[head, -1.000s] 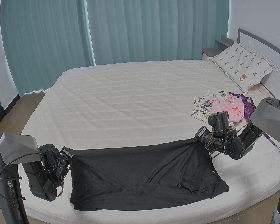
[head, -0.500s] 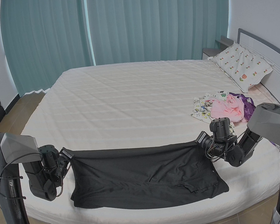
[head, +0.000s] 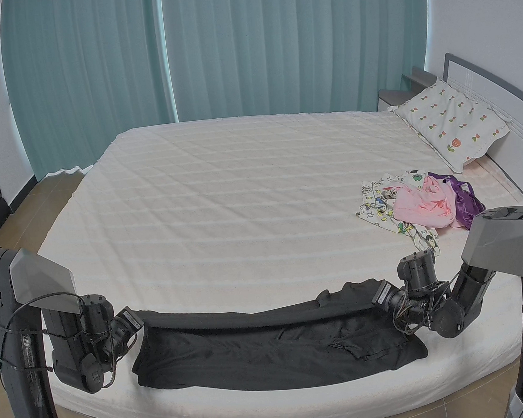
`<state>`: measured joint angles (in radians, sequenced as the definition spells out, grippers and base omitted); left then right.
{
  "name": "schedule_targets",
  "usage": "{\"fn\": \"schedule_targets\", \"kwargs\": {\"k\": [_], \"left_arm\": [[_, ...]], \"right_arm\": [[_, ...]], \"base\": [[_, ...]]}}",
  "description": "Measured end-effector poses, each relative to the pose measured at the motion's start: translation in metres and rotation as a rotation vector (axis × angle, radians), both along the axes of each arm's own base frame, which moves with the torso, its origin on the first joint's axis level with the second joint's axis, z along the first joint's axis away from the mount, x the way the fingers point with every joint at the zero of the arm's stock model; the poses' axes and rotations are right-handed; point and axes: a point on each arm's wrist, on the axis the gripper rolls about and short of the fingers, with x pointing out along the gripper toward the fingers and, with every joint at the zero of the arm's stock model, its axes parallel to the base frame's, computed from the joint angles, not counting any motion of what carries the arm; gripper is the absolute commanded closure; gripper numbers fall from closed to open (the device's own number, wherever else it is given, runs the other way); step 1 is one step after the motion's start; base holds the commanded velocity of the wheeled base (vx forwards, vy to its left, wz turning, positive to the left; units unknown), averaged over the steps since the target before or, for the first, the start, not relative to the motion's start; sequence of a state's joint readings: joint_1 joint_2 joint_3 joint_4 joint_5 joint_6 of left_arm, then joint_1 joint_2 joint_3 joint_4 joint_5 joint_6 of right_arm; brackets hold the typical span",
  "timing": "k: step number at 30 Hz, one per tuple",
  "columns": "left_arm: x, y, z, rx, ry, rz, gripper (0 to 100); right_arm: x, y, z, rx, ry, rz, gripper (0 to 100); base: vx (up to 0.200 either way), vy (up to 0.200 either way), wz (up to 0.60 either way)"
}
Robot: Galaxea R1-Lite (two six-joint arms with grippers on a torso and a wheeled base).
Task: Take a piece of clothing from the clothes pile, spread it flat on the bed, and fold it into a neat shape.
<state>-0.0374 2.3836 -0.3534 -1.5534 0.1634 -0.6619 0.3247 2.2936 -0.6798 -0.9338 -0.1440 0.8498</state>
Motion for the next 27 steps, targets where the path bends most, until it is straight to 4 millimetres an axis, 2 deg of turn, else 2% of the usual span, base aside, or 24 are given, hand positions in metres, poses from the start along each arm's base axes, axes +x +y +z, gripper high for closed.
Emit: {"fn": "schedule_targets", "kwargs": {"k": [4, 5, 6, 7, 14, 19, 27], "left_arm": [[-0.011, -0.001, -0.008, 0.007, 0.062, -0.037, 100], [-0.014, -0.001, -0.01, 0.009, 0.078, -0.043, 0], [-0.016, -0.002, -0.012, 0.011, 0.091, -0.049, 0], [-0.018, -0.002, -0.014, 0.013, 0.104, -0.054, 0], [-0.035, -0.003, -0.025, 0.037, 0.199, -0.077, 0], [-0.043, -0.002, -0.026, 0.031, 0.233, -0.069, 0], [-0.045, 0.01, 0.001, -0.048, 0.141, 0.0, 0]], "right_arm": [[-0.014, 0.001, -0.007, -0.006, 0.031, 0.024, 100], [-0.017, 0.001, -0.009, -0.007, 0.041, 0.031, 100], [-0.02, 0.001, -0.01, -0.008, 0.05, 0.037, 100], [-0.022, 0.002, -0.011, -0.01, 0.057, 0.042, 0], [-0.034, 0.0, -0.016, -0.032, 0.097, 0.059, 0], [-0.039, -0.003, -0.007, -0.028, 0.087, 0.062, 0], [-0.035, -0.015, 0.027, 0.063, 0.004, 0.109, 0]], "base": [[0.0, 0.0, 0.0], [0.0, 0.0, 0.0], [0.0, 0.0, 0.0], [0.0, 0.0, 0.0], [0.0, 0.0, 0.0], [0.0, 0.0, 0.0], [0.0, 0.0, 0.0]]}}
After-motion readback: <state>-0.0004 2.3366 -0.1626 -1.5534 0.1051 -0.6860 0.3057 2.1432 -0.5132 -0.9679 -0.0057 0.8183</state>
